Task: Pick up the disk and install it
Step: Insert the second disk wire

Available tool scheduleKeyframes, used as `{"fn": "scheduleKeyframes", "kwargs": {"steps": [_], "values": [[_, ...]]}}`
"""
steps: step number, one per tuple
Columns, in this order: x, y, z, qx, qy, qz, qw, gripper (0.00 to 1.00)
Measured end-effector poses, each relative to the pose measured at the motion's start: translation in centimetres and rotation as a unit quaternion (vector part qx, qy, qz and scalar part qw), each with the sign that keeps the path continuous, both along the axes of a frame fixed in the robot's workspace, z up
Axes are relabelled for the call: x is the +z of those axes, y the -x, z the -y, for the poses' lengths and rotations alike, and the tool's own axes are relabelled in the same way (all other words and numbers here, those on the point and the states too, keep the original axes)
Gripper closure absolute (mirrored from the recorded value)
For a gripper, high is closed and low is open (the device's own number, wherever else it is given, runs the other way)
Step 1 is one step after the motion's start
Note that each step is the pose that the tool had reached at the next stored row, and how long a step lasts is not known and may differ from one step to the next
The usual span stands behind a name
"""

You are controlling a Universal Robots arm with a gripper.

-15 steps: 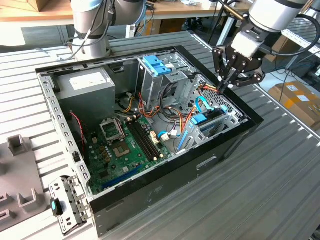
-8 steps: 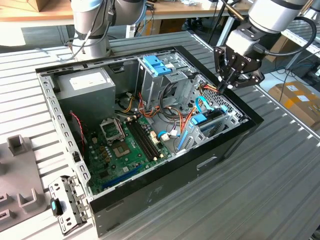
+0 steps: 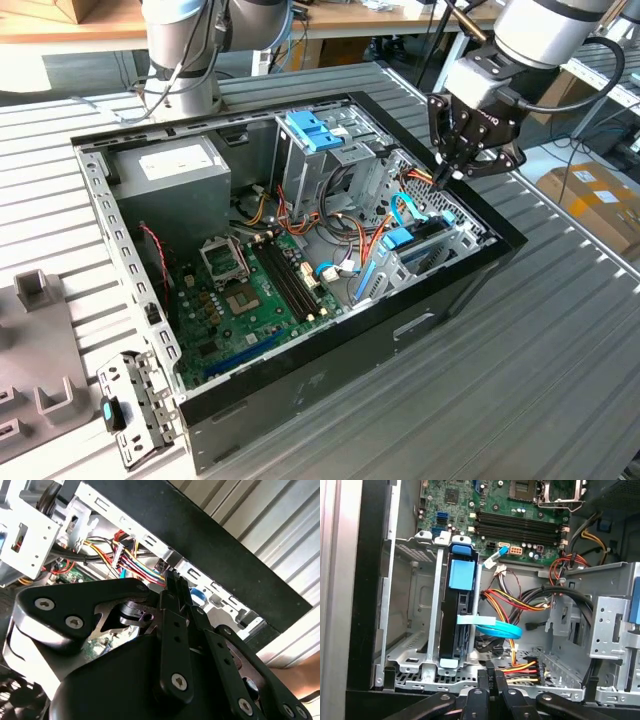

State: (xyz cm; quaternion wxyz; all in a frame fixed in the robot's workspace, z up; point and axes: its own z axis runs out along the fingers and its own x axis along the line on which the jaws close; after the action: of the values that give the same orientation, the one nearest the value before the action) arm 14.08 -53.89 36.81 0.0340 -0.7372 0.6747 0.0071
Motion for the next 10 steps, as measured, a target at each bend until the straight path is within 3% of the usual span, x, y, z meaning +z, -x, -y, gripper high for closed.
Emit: {"fn": "scheduleKeyframes", "kwargs": {"steps": [2,10], "values": [[-0.04,0.08,0.0,-0.017,-0.0001,0.0,0.99985,0.83],[-0.16,0.44,0.01,-0.048,0.0002,0.0001,0.99884,0.83]]}}
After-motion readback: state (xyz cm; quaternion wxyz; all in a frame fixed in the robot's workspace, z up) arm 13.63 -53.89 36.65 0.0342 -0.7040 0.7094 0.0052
